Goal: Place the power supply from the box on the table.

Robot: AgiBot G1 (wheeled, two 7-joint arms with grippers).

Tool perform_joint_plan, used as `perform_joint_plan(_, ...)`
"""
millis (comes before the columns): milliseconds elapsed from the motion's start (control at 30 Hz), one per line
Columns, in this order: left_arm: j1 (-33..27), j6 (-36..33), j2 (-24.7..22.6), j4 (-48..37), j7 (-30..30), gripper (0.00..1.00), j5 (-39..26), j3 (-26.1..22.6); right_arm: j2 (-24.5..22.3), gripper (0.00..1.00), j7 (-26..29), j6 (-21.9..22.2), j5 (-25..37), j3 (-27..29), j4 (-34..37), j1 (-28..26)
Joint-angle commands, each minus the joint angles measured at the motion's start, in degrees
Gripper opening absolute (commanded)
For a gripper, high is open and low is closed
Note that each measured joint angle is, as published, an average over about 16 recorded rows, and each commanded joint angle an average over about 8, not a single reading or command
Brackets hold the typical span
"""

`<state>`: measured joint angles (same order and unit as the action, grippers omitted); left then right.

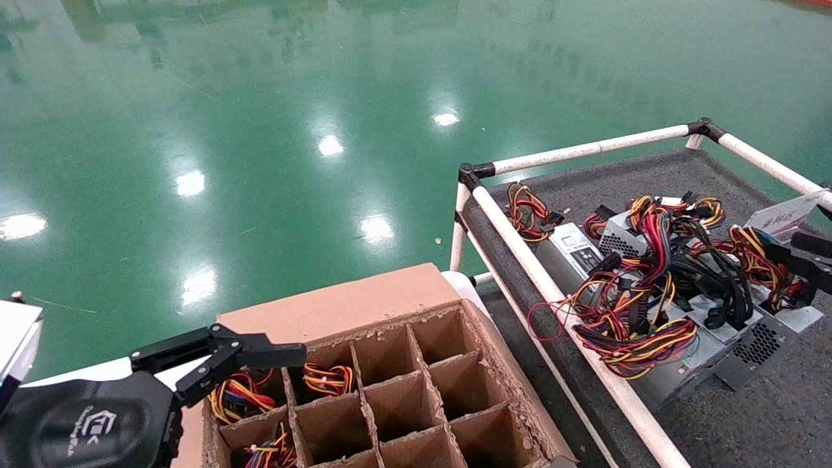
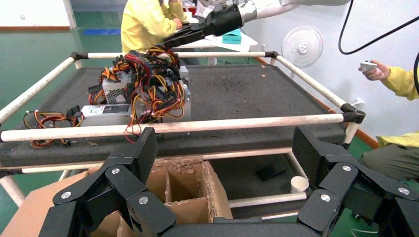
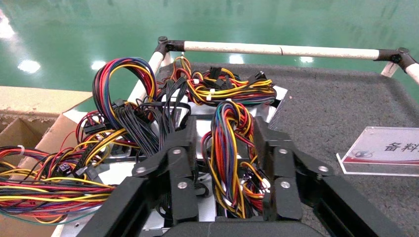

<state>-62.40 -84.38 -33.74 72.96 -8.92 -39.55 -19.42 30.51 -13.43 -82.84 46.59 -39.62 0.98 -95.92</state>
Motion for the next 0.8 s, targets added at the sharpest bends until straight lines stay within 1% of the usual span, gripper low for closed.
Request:
perform_joint_plan(33,0.00,0.00,0.00,0.00,0.00,1.00,0.00,0.00,0.00,1.00,0.00,0.02,0.01,0.00,0.01,-0.02)
perform_joint_plan(500,0.00,0.00,0.00,0.00,0.00,1.00,0.00,0.00,0.11,1.00,-0.01,-0.05,-0.03,0.03,-0.20,-0.25)
perform_joint_plan(800,-0.02,-0.01,0.00,-0.02,0.01,1.00,0.00,-0.02,1.76,1.00,1.97,-2.55,0.24,-0.17,-4.68,-3.75)
